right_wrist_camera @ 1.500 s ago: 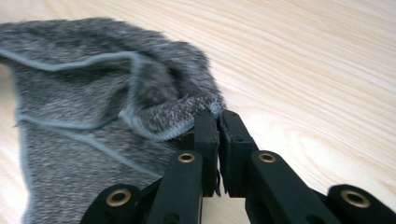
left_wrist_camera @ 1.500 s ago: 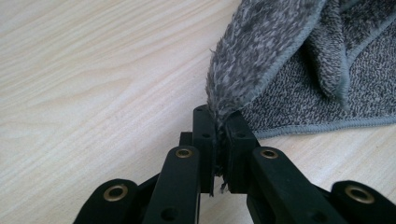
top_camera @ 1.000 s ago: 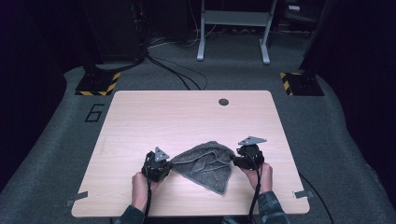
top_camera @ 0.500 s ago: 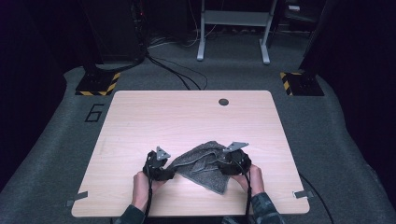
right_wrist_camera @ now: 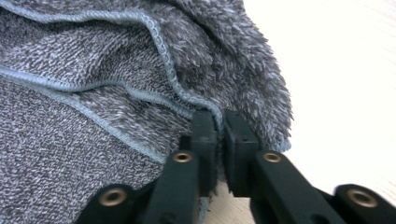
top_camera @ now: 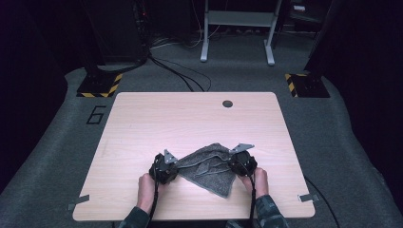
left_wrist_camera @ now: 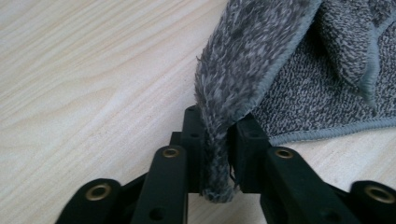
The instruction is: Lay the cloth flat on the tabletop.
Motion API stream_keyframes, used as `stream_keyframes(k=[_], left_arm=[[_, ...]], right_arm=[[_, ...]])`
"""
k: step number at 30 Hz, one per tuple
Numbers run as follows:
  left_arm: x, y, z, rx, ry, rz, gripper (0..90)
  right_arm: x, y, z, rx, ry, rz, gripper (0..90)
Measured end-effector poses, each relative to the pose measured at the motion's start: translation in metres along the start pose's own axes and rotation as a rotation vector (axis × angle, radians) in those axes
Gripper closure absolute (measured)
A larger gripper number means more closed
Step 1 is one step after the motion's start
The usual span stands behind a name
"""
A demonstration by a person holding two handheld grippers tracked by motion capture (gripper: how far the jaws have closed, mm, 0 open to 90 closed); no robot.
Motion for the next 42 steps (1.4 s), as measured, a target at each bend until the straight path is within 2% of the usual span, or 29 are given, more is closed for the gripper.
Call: stream_keyframes(k=[4, 12, 16, 22, 24, 27, 31, 32, 37, 40, 41, 42], left_arm=[[-0.002, 0.003, -0.001, 0.0, -0.002, 0.004, 83.9], [-0.004, 0.008, -0.002, 0.022, 0.011, 0.016, 85.4], [-0.007, 0.011, -0.004, 0.024, 0.007, 0.006, 85.5], [-0.018, 0.018, -0.011, 0.026, 0.01, -0.01, 85.6], [-0.022, 0.021, -0.014, 0.028, 0.009, -0.018, 85.6], [-0.027, 0.027, -0.021, 0.047, 0.005, -0.032, 85.6], [-0.031, 0.031, -0.026, 0.043, 0.017, -0.013, 85.6], [-0.031, 0.03, -0.026, 0.024, 0.012, -0.007, 85.7], [-0.034, 0.016, -0.024, -0.001, 0.024, 0.013, 85.9], [-0.04, 0.01, -0.033, -0.014, 0.028, 0.015, 86.0], [-0.041, 0.008, -0.037, -0.01, 0.027, 0.004, 86.1], [-0.044, 0.006, -0.042, -0.01, 0.029, 0.005, 86.1]], right_arm=[[0.003, 0.006, -0.001, 0.022, -0.009, 0.008, 87.7], [0.012, 0.021, -0.001, 0.061, -0.037, 0.024, 88.4], [0.014, 0.027, 0.0, 0.067, -0.045, 0.021, 88.5], [0.007, 0.034, -0.004, 0.087, -0.06, -0.003, 88.6], [0.005, 0.038, -0.006, 0.096, -0.042, -0.014, 88.6], [0.001, 0.045, -0.01, 0.12, -0.046, -0.029, 88.5], [-0.001, 0.054, -0.015, 0.144, -0.059, -0.045, 88.6], [-0.001, 0.054, -0.016, 0.147, -0.063, -0.045, 88.7], [0.003, 0.044, -0.013, 0.129, -0.06, -0.042, 88.8], [0.013, 0.03, -0.014, 0.104, -0.067, -0.036, 88.9], [0.017, 0.025, -0.016, 0.096, -0.071, -0.039, 89.0], [0.022, 0.021, -0.019, 0.095, -0.051, -0.032, 89.0]])
Point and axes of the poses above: each handheld gripper's, and its own axes: y roughly backward along the jaws, z roughly out of its underside, x roughly to its right, the point moved 4 cm from there along -y, roughly forward along the jaws, and after that the axes turned 14 degrees about y, right-handed, at the moved point
